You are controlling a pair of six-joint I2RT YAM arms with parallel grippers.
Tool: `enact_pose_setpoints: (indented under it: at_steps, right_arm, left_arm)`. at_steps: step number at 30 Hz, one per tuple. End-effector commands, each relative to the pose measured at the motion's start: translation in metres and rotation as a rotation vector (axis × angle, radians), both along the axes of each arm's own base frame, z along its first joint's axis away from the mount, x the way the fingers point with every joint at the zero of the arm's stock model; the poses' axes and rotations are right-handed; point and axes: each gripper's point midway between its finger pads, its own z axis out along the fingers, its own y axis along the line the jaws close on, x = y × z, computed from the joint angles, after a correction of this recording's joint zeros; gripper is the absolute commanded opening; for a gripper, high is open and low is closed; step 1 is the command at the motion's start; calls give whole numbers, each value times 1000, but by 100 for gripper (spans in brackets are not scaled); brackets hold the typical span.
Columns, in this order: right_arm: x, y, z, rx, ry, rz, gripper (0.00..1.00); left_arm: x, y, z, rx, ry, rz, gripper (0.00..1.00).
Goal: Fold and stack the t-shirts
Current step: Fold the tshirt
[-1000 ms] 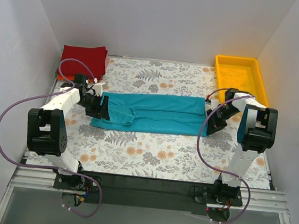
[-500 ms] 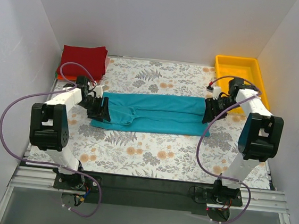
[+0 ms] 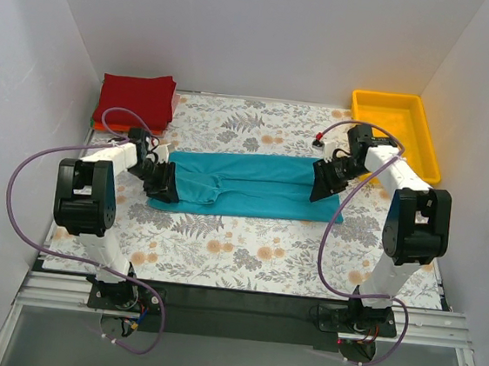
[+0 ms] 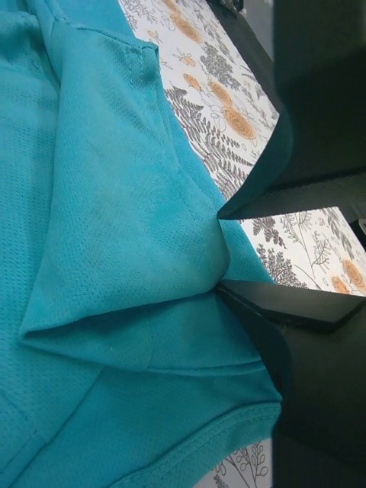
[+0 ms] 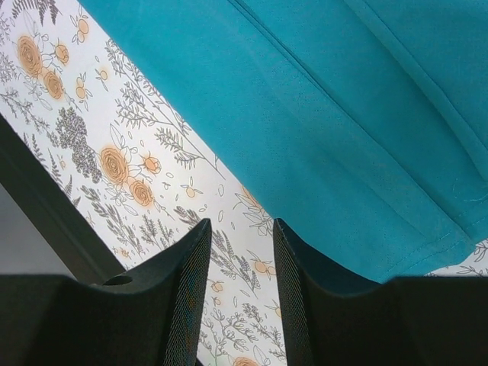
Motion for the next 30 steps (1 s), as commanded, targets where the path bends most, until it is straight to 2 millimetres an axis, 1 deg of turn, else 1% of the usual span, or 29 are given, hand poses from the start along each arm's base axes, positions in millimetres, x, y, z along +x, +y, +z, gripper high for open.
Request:
enact_pose_setpoints:
  at_steps: [1,3,4,6,7,8,9,10,12,13,15,17,20,21,22,23,24,25,26,28,29,30]
  right_arm:
    - [4,-2,0,6,-17,-9,44]
    - [3,-3,-2,-1,-18,-7,44]
    - [2,-3,-3,-1,-17,-5,44]
    - [1,-4,-5,-8,-14,-3,43]
    - [0,-5,-7,-12,-10,-2,43]
    - [0,-5,-7,-14,-11,0,43]
    - [-1,-5,-8,-16,-9,2,43]
    - [-2,-6,-10,-20,-8,3,43]
    - [-4,-7,-12,-22,-1,5,43]
    - [-5,-7,-14,-26,2,6,43]
    - [-6,-8,-16,-31,4,8,43]
    - [-7,-9,-17,-37,9,8,43]
    - [-7,-10,-19,-46,8,12,42]
    - [-7,-11,-20,-48,8,12,42]
    - [-8,-12,-21,-54,10,11,42]
    - [-8,-12,-21,-57,12,13,43]
    - [-10,-13,-23,-59,17,13,42]
    - [-10,-14,-24,-64,17,14,43]
    - [-10,-14,-24,-66,14,16,43]
    - [-10,-16,-24,-74,12,16,42]
    - [-11,-15,-24,-74,11,19,42]
    - [-10,-16,-24,-77,6,18,43]
  left_arm:
    - [18,-5,21,-31,-68,6,35]
    - [22,-8,29,-57,-83,5,27]
    - [26,-10,33,-65,-91,7,17]
    - [29,-12,38,-79,-95,7,9]
    - [33,-12,41,-82,-101,8,2]
    - [37,-13,42,-87,-107,8,0]
    - [40,-13,43,-90,-111,8,0]
    - [48,-14,47,-95,-124,8,0]
    - [58,-16,51,-114,-140,14,0]
    - [68,-18,55,-126,-151,20,0]
    - [80,-21,59,-153,-167,29,0]
    - [95,-23,60,-167,-172,44,0]
    - [112,-27,60,-201,-171,70,0]
    - [118,-29,62,-217,-187,77,3]
    - [121,-33,64,-246,-189,79,9]
    - [125,-34,64,-261,-192,84,13]
    - [130,-36,65,-279,-199,99,19]
    - [132,-39,68,-297,-204,99,21]
    - [134,-38,68,-300,-208,111,22]
    - [140,-36,76,-309,-249,139,24]
    - [142,-33,82,-312,-275,154,25]
    - [152,-24,106,-320,-384,169,26]
